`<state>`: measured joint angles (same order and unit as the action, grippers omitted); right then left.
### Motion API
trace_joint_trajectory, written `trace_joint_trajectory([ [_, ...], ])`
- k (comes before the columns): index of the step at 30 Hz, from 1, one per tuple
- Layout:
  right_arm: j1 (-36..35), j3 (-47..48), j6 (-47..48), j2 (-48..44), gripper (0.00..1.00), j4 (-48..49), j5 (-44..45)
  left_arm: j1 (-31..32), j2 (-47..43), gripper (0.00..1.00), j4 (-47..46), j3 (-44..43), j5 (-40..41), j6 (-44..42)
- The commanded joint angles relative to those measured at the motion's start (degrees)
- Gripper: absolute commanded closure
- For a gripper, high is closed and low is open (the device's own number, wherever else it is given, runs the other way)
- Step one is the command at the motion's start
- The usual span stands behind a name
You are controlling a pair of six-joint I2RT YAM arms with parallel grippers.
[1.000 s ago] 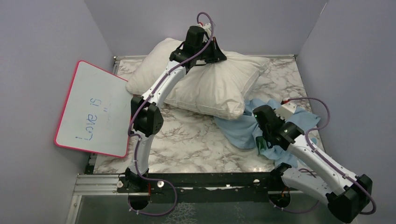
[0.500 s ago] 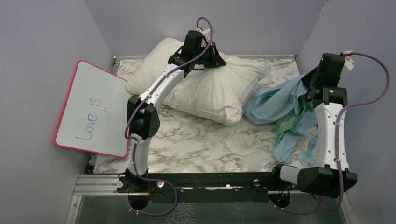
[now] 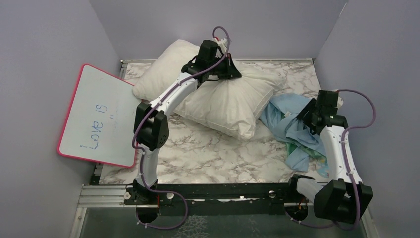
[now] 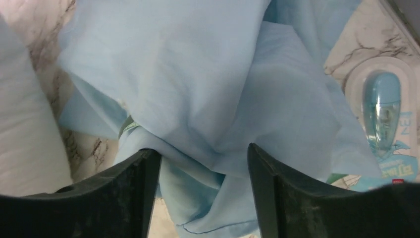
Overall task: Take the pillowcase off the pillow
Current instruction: Adjust the pillowcase at the center of the board.
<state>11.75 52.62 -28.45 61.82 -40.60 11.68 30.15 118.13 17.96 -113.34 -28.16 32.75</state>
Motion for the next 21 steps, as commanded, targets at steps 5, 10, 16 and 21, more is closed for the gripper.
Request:
trace_joint_trajectory([
  [5, 0.1, 3.8, 9.3, 3.7, 0.09, 1.8, -13.6, 0.8, -3.9, 1.0, -1.9, 4.0, -1.7, -2.2],
  [10, -2.0, 1.7, 10.6, 12.1, 0.03, 3.0, -19.7, 1.0, -4.0, 1.0, -2.0, 5.3, -1.8, -2.3],
  [16, -8.1, 0.0, 5.8, 20.0, 0.01, 6.6, -6.0, 1.0, -4.2, 1.0, -2.1, 6.1, -1.8, -2.3],
  [21, -11.7, -1.8, -2.4, 26.9, 0.04, 9.7, 9.9, 1.0, -4.1, 1.0, -2.3, 6.4, -1.8, -2.2],
])
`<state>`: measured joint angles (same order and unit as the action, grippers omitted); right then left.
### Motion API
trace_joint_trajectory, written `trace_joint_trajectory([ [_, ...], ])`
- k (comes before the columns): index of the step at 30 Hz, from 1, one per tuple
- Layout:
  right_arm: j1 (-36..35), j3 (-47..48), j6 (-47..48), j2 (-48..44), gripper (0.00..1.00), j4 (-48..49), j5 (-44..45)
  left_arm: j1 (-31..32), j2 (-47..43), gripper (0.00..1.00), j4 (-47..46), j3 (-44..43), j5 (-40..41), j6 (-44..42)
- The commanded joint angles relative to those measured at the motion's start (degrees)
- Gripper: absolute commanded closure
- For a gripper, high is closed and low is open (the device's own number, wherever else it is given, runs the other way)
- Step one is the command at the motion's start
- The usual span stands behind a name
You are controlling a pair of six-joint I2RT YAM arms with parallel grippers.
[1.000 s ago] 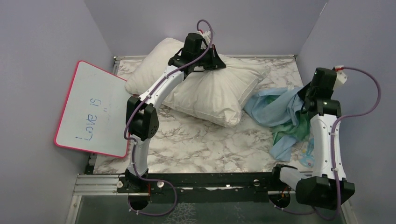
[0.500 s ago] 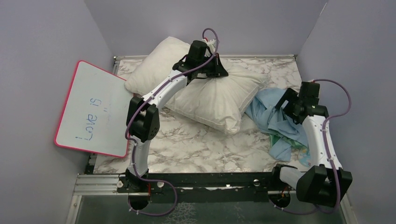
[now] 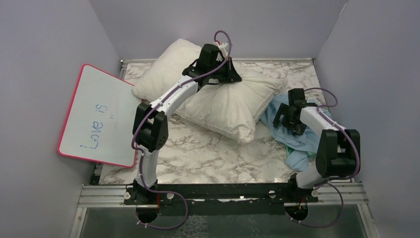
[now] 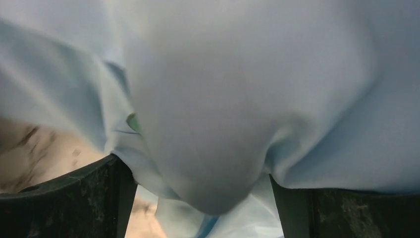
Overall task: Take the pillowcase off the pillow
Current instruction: Adjust the pillowcase at the center of the board.
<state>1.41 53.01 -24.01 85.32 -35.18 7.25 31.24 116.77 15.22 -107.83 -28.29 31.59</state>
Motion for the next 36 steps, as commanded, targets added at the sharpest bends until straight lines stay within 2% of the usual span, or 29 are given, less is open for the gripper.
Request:
trace_joint_trajectory([
  [1, -1.4, -3.3, -8.2, 3.5, 0.08, 5.8, 15.5, -0.1, -2.8, 1.0, 0.4, 1.0, -1.6, -1.0],
  [6, -1.4, -3.2, -10.0, 3.9, 0.51, 7.7, 18.0, -0.2, -2.7, 1.0, 0.4, 1.4, -1.7, -0.9],
  [8, -1.4, -1.0, -10.4, 3.1, 0.81, 5.5, 19.6, -0.1, -2.6, 1.0, 0.4, 1.5, -1.9, -0.9],
  [9, -1.4, 0.6, -11.0, 2.0, 0.86, 3.9, 20.8, -0.1, -2.5, 1.0, 0.4, 1.5, -2.1, -0.9],
  [13, -1.3, 8.9, -10.4, -7.4, 0.9, -1.2, 25.9, -0.1, -2.8, 1.0, 0.4, 2.2, -2.4, -1.4],
  [17, -0.7, 21.5, -7.4, -14.6, 0.97, -4.7, 29.7, -0.1, -2.9, 1.0, 0.4, 2.6, -2.6, -1.6],
  [22, -0.7, 39.2, -5.6, -15.0, 0.99, -10.5, 26.8, -0.1, -2.7, 1.0, 0.3, 2.6, -2.7, -1.5],
  [26, -0.7, 44.5, -2.9, -14.6, 0.99, -9.5, 22.4, -0.1, -2.5, 1.0, 0.3, 2.7, -2.9, -1.5],
  [29, -0.7, 41.9, -3.7, -14.5, 0.98, -11.1, 25.4, -0.1, -2.6, 1.0, 0.3, 2.9, -3.1, -1.4],
  [32, -0.3, 30.1, -5.6, -16.4, 0.96, -8.8, 35.7, -0.1, -2.8, 1.0, 0.2, 3.1, -3.2, -1.4],
  [36, 3.9, 18.1, -10.2, -15.4, 0.96, -8.3, 32.7, 0.1, -2.9, 1.0, 0.1, 3.2, -4.1, -1.8],
])
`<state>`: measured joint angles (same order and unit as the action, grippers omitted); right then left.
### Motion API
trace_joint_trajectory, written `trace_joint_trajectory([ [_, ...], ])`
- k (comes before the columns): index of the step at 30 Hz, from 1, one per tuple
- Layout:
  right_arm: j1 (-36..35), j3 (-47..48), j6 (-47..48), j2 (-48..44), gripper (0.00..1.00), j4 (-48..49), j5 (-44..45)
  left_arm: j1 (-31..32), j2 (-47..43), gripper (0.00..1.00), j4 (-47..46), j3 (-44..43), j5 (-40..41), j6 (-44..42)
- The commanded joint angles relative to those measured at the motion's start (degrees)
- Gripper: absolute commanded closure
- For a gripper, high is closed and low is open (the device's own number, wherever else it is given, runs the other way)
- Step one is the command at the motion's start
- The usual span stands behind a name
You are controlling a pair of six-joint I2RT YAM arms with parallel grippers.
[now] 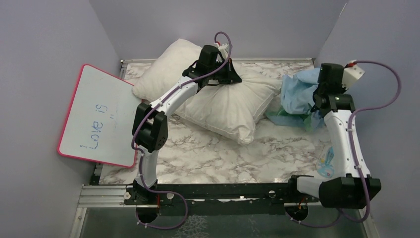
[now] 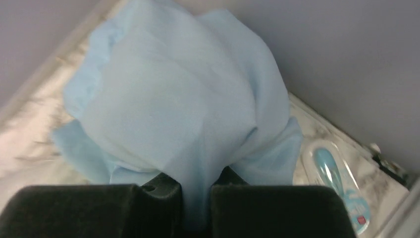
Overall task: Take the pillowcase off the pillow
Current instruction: Adjust the pillowcase at the center of the board, then adjust the pillow at the center of the board.
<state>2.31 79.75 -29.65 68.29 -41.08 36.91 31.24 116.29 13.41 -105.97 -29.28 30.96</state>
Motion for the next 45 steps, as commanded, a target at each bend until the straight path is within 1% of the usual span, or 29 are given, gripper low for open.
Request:
trace_joint_trajectory([
  [1, 3.1, -12.0, -4.6, 2.1, 0.95, -0.7, 2.5, 0.2, -2.3, 1.0, 2.0, 1.4, -3.1, -1.2],
  [3, 3.3, -16.1, -7.5, 3.7, 0.93, -0.7, 3.4, 0.4, -2.3, 1.0, 1.9, 1.4, -3.4, -1.2],
  [5, 3.3, -18.9, -8.8, 5.7, 0.89, -0.2, 5.3, 0.6, -2.2, 1.0, 2.0, 1.4, -3.5, -1.4],
  [8, 3.3, -20.4, -11.9, 7.8, 0.87, -1.9, 8.9, 0.7, -2.1, 1.0, 2.1, 1.1, -3.4, -1.4],
  [10, 3.3, -19.1, -14.2, 8.0, 0.8, -5.4, 10.2, 0.7, -2.0, 1.0, 2.1, 1.0, -3.4, -1.3],
  [13, 3.3, -16.9, -9.4, 5.7, 0.61, -4.9, 6.0, 0.7, -1.9, 1.0, 2.1, 0.8, -3.5, -1.3],
  [15, 3.3, -14.6, -7.8, 3.1, 0.56, -6.0, 2.8, 0.8, -1.8, 1.0, 2.1, 0.8, -3.5, -1.3],
  [18, 3.3, -12.4, -2.6, -2.4, 0.48, -4.6, -7.2, 1.0, -1.7, 1.0, 2.1, 0.7, -3.6, -1.3],
  [20, 3.3, -12.6, 0.3, -6.4, 0.39, -1.9, -17.2, 1.4, -1.4, 1.0, 2.1, 0.4, -3.6, -1.3],
  [21, 3.3, -13.0, 1.8, -8.0, 0.37, 0.0, -23.3, 1.6, -1.2, 1.0, 2.1, 0.0, -3.8, -1.3],
  [24, 3.3, -14.1, 1.2, -10.4, 0.35, 0.6, -38.4, 3.3, -0.3, 1.0, 2.1, -1.4, -4.5, -1.3],
  [26, 3.3, -16.3, -0.6, -10.8, 0.35, 1.3, -46.2, 4.7, 0.2, 1.0, 2.1, -2.4, -5.1, -1.7],
  [28, 3.3, -19.6, -1.4, -11.2, 0.35, 3.1, -50.9, 6.7, 0.7, 1.0, 2.4, -3.4, -6.5, -2.8],
  [32, 3.3, -22.4, -1.6, -11.3, 0.34, 1.4, -48.6, 10.3, 0.0, 1.0, 3.9, -3.2, -7.8, -4.9],
  [33, 3.3, -22.4, -1.4, -11.5, 0.34, 0.7, -47.9, 10.5, -0.4, 0.91, 4.1, -2.7, -7.5, -5.3],
  [34, 3.3, -22.5, -1.3, -11.7, 0.33, 0.3, -47.4, 10.6, -1.0, 0.76, 4.3, -2.3, -7.0, -5.7],
  [36, 3.3, -23.3, -1.2, -12.6, 0.3, 0.2, -48.2, 10.6, -2.7, 0.56, 6.0, -2.2, -5.1, -8.0],
  [39, 3.3, -25.5, -1.6, -14.2, 0.26, 1.7, -52.7, 10.5, -6.6, 0.34, 10.1, -3.0, -0.8, -12.1],
  [40, 3.3, -26.6, -1.9, -14.6, 0.26, 2.3, -54.7, 10.3, -8.4, 0.28, 11.2, -2.6, 1.7, -13.5],
  [41, 3.3, -27.4, -2.1, -14.9, 0.25, 3.0, -57.4, 10.1, -10.4, 0.2, 12.3, -1.6, 5.3, -15.3],
  [42, 3.3, -28.3, -2.3, -15.2, 0.26, 3.7, -60.0, 9.6, -12.8, 0.14, 12.7, -0.3, 8.9, -16.4],
  [44, 3.3, -30.2, -2.7, -15.8, 0.25, 5.1, -64.1, 7.3, -16.9, 0.08, 13.3, 3.2, 16.3, -17.2],
  [45, 3.2, -31.0, -2.6, -16.0, 0.25, 5.7, -65.6, 5.2, -19.0, 0.08, 13.4, 5.1, 18.2, -16.4],
])
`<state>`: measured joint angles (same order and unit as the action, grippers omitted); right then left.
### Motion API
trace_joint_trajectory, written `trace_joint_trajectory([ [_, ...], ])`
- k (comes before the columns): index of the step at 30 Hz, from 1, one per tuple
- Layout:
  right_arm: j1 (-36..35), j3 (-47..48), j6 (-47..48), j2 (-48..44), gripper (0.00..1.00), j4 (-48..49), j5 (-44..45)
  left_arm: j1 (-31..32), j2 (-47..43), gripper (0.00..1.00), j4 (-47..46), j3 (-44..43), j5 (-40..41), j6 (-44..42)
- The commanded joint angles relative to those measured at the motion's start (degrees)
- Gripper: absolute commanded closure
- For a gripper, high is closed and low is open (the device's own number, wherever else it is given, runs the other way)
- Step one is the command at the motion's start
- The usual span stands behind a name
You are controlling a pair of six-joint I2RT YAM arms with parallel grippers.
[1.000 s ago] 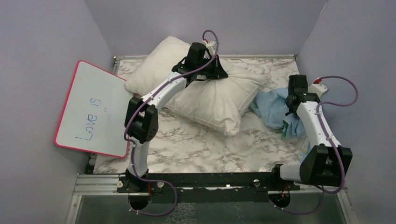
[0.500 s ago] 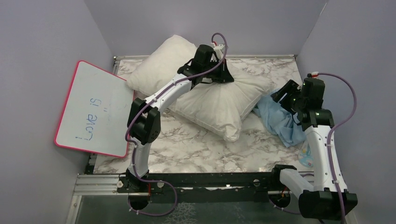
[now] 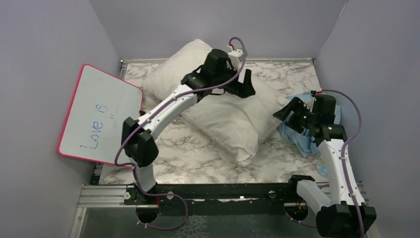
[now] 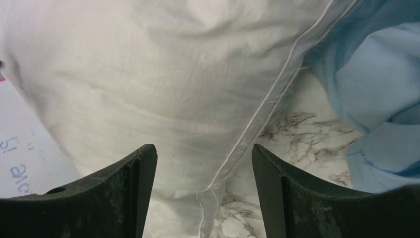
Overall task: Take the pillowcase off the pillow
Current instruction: Adjust the pillow at the center of the board.
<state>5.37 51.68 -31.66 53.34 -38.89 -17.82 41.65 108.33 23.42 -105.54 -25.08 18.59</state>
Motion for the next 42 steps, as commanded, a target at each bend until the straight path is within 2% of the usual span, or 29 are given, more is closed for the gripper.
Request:
trace_joint_trajectory([
  [1, 0.2, -3.3, -0.3, -1.0, 0.25, 4.1, -11.9, -7.8, -12.8, 0.07, 3.6, 7.1, 15.4, -2.3],
  [4, 0.1, -1.0, 2.0, 0.5, 0.25, 3.6, -12.9, -15.4, -19.2, 0.07, 3.0, 16.9, 17.5, 2.3],
  [9, 0.0, 5.7, 4.8, 4.0, 0.25, 1.9, -12.9, -22.8, -29.4, 0.01, 2.2, 32.8, 22.6, 3.2],
  [13, -0.2, 11.1, 6.5, 7.7, 0.24, 2.8, -10.9, -28.9, -30.7, 0.01, 2.4, 39.5, 19.3, 4.3],
  [15, -0.2, 17.4, 7.6, 12.7, 0.24, 1.2, -7.3, -31.5, -30.0, 0.01, 1.6, 42.0, 15.3, 5.4],
  [18, -0.7, 23.7, 7.4, 18.7, 0.24, -0.4, -7.9, -33.7, -29.3, 0.01, -3.7, 46.1, 7.0, 6.9],
  [22, -7.4, 19.8, 3.2, 20.0, 0.24, 4.2, -4.2, -33.8, -25.7, 0.03, -16.1, 50.0, -11.4, 11.7],
  [23, -9.8, 17.7, 2.2, 20.3, 0.24, 6.2, -3.3, -33.6, -24.3, 0.08, -18.7, 50.6, -15.0, 13.0],
  [26, -14.6, 12.7, 0.7, 24.2, 0.24, 8.5, -2.7, -31.5, -20.6, 0.41, -19.9, 50.3, -19.0, 13.0],
  [30, -19.6, 11.5, 0.3, 29.5, 0.25, 7.9, 2.5, -27.0, -23.1, 0.84, -20.1, 53.2, -15.9, 13.2],
  [32, -20.0, 11.2, -0.4, 29.6, 0.26, 8.5, 4.0, -24.5, -25.7, 1.0, -20.3, 55.9, -13.4, 13.9],
  [38, -20.1, 12.8, 0.0, 28.7, 0.25, 8.8, 10.6, -16.0, -33.8, 1.0, -20.3, 61.2, -7.1, 15.9],
  [42, -20.1, 17.5, 1.5, 32.1, 0.25, 4.4, 13.1, -14.2, -36.6, 1.0, -18.5, 60.8, -3.5, 15.8],
])
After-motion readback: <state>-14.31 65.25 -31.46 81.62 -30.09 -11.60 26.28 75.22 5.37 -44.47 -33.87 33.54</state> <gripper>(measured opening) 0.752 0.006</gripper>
